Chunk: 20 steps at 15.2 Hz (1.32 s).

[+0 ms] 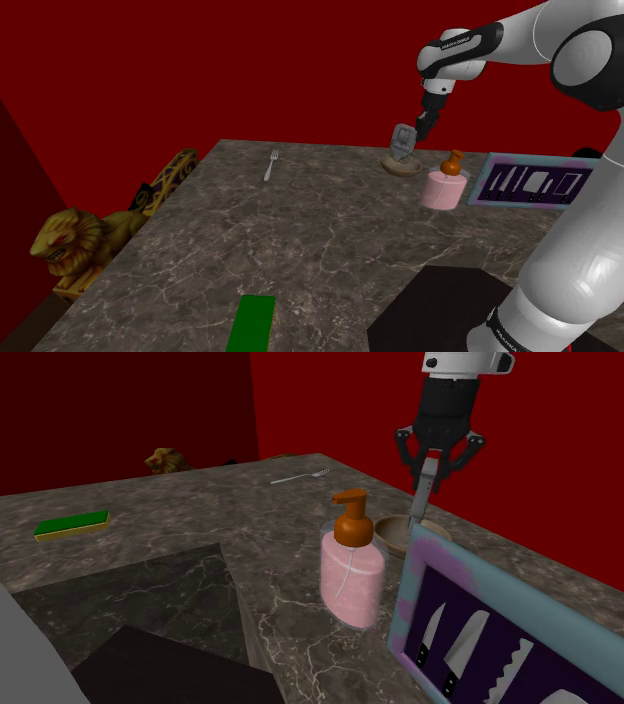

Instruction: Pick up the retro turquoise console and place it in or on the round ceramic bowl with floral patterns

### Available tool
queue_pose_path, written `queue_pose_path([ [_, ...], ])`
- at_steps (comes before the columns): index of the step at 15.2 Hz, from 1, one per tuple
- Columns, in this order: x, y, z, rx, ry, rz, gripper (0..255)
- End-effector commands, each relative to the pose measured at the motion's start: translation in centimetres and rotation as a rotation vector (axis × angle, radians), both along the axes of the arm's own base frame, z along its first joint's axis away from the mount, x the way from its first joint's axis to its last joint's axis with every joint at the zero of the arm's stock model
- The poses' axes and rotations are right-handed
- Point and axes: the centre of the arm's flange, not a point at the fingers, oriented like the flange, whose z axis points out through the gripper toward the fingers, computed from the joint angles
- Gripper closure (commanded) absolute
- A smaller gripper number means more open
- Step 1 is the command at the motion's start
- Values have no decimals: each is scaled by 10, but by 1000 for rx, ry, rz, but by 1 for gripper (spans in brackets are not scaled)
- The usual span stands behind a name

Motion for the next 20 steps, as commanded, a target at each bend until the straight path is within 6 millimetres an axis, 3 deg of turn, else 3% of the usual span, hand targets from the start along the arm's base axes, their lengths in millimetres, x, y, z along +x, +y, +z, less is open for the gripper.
queue_pose_path([
  [1, 0, 0, 0, 0, -1, 0, 255],
  [2, 0, 0, 0, 0, -1, 0, 255],
  [3, 0, 0, 0, 0, -1, 0, 0],
  [8, 0, 0, 0, 0, -1, 0, 0],
  [12, -1, -1, 50, 0, -1, 0, 0],
  [20, -1, -1, 50, 0, -1, 0, 0],
])
